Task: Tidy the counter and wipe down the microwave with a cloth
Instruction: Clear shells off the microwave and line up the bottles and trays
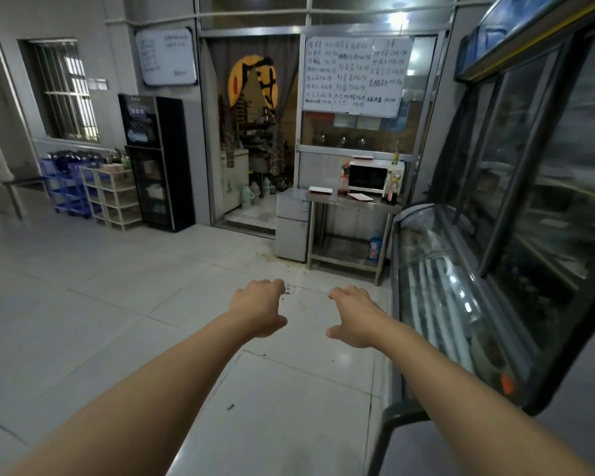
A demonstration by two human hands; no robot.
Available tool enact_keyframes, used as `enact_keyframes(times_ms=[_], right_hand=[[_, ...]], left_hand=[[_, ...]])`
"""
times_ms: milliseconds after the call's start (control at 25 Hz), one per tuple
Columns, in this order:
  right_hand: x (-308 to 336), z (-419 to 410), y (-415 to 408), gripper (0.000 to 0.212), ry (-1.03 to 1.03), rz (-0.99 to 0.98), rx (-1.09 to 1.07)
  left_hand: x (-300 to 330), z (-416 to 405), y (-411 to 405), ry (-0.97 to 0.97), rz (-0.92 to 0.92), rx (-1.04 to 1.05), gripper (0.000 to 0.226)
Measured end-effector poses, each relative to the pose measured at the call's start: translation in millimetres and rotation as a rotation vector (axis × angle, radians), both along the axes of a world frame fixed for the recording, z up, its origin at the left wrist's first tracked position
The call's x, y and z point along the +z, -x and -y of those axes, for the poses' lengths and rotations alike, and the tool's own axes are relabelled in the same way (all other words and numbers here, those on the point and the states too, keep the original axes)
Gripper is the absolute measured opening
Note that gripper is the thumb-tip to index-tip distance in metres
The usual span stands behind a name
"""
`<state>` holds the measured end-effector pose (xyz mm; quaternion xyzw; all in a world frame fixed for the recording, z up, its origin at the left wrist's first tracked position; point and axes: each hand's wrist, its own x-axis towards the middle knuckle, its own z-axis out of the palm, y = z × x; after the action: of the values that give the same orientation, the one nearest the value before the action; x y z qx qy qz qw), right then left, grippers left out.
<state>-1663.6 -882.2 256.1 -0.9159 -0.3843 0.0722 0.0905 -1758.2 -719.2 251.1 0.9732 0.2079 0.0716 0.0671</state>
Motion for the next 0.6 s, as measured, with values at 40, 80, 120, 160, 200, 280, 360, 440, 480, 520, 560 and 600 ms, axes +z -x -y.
enact_keyframes(times_ms=[40,80,120,160,200,280,360,440,480,520,560,600], right_hand=[[3,-14,-22,0.072,-0.001,0.004,0.002],[7,-29,-44,0.072,-0.001,0.011,0.003],[11,-41,-63,0.073,-0.003,0.022,0.004],[14,-53,-80,0.073,-0.009,0.033,0.004],[17,-65,-98,0.074,-0.016,0.046,0.004],[20,-88,-128,0.073,-0.021,0.059,0.009],[21,-109,-157,0.073,-0.015,0.076,0.016],[21,-129,-185,0.074,-0.002,0.098,0.009],[22,-138,-198,0.074,0.003,0.102,0.002],[22,-150,-213,0.072,0.007,0.104,-0.001],[22,-162,-230,0.070,0.011,0.108,-0.001],[23,-176,-247,0.068,0.016,0.116,-0.003]], left_hand=[[3,-12,-20,-0.001,-0.002,0.000,0.054],[7,-25,-41,0.001,-0.004,0.002,0.054],[10,-35,-58,0.006,-0.003,0.007,0.054],[13,-45,-73,0.008,0.003,0.013,0.055],[16,-58,-90,0.008,0.012,0.017,0.055],[21,-80,-121,0.011,0.006,0.021,0.055],[22,-100,-151,0.017,0.009,0.020,0.056],[22,-118,-182,0.017,0.011,-0.002,0.056],[22,-127,-197,0.016,0.014,-0.014,0.056],[22,-139,-213,0.010,0.017,-0.025,0.056],[22,-154,-230,0.003,0.019,-0.034,0.055],[22,-171,-250,-0.005,0.019,-0.041,0.054]])
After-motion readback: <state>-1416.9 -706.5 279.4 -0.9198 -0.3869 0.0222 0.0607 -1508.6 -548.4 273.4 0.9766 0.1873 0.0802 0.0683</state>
